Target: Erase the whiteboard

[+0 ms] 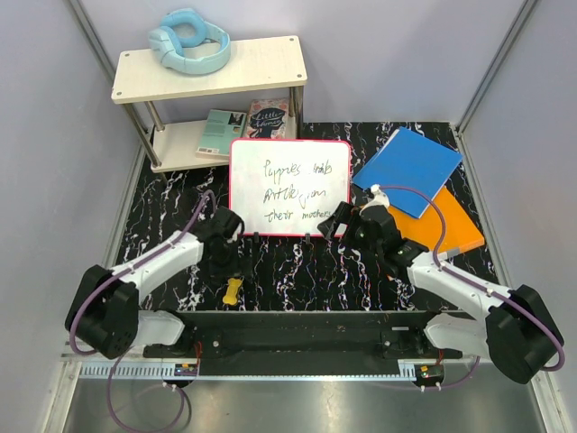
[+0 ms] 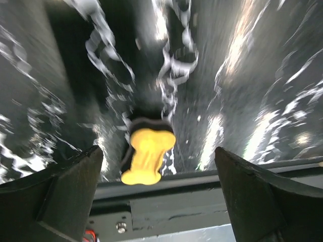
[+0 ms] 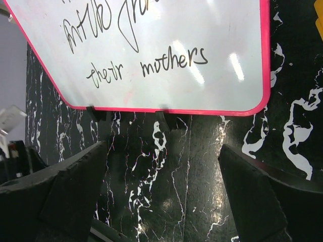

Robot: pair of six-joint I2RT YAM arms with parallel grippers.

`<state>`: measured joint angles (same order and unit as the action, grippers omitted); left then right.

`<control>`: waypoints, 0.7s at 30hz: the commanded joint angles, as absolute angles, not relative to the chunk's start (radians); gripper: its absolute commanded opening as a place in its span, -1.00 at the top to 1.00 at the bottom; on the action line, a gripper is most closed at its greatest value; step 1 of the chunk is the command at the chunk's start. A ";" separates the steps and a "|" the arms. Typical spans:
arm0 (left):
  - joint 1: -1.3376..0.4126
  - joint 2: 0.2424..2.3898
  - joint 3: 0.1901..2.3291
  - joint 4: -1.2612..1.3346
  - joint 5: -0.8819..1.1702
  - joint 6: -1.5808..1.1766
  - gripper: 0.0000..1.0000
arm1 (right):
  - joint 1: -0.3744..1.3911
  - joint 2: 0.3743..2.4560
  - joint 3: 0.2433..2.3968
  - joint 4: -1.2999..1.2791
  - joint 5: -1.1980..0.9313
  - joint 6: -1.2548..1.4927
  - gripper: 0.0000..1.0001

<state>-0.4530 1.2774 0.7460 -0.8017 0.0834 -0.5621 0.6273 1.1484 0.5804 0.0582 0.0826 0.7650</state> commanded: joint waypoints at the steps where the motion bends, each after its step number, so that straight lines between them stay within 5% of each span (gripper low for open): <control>1: -0.534 1.301 0.723 -0.844 -0.049 -0.702 -0.86 | 0.630 1.147 0.569 0.130 0.069 0.775 -0.99; 9: -0.543 1.384 0.715 -0.828 -0.081 -0.695 -0.56 | 0.630 1.160 0.563 0.153 0.057 0.772 -1.00; 18: -0.557 1.419 0.716 -0.808 -0.080 -0.677 0.06 | 0.630 1.167 0.561 0.156 0.057 0.772 -0.99; 21: -0.560 1.424 0.716 -0.808 -0.078 -0.673 0.07 | 0.630 1.175 0.564 0.158 0.055 0.772 -1.00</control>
<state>-0.5556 1.4082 0.7120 -0.8177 -0.0540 -0.6811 0.6273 1.1622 0.5606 0.1101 0.0597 0.7673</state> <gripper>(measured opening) 0.473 0.994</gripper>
